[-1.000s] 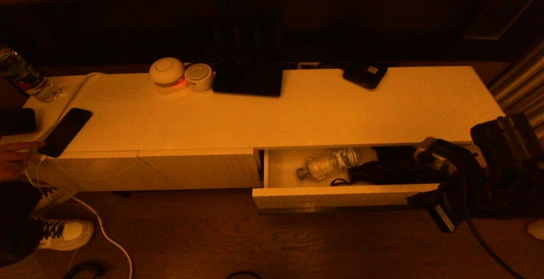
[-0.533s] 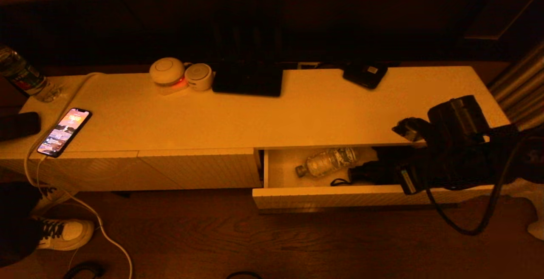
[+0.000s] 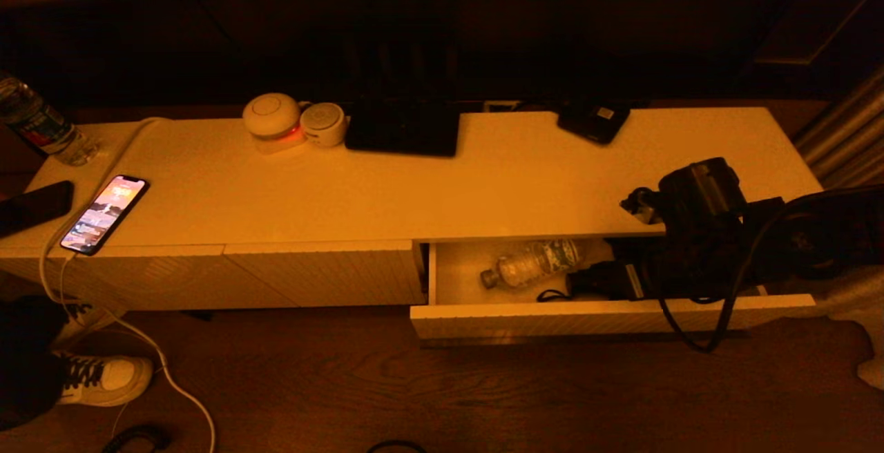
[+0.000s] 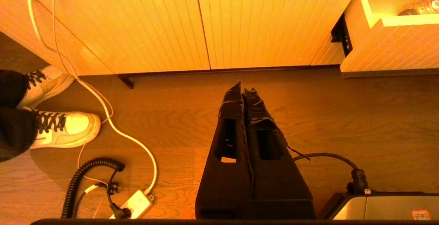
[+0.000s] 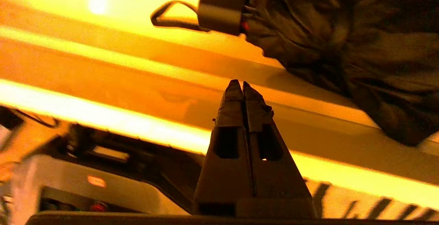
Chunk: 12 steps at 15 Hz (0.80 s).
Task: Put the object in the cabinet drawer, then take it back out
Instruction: Open the drawer
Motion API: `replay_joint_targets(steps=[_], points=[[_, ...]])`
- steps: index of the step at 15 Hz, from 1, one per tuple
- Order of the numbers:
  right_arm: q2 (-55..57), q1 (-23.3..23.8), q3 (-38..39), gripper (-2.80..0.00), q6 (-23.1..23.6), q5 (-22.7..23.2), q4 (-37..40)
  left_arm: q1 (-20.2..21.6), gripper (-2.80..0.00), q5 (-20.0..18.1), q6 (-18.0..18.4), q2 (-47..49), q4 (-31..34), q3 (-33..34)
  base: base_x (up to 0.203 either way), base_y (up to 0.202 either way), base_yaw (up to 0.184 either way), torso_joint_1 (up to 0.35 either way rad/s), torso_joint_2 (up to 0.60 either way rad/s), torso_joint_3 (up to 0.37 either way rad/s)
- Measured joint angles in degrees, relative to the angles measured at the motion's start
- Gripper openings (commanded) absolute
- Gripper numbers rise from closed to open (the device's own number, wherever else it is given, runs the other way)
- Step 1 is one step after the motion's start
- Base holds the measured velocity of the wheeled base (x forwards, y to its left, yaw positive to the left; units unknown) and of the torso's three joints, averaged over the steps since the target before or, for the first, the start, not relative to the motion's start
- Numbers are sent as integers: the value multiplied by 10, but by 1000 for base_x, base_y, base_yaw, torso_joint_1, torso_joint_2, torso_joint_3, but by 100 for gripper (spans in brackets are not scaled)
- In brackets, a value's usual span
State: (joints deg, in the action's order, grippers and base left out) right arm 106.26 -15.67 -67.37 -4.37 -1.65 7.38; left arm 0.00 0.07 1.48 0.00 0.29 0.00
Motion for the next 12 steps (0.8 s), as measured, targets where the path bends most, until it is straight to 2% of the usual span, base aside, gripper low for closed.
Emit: replay_joint_targets(steps=[4,12], points=[[23,-8,-17,-280,-30,0,1,0,-280,0,0,0,0,0,0,0,0,0,0,0],[29,-18,-20,-280,-31,0,95,0,-280,0,0,0,0,0,0,0,0,0,0,0]])
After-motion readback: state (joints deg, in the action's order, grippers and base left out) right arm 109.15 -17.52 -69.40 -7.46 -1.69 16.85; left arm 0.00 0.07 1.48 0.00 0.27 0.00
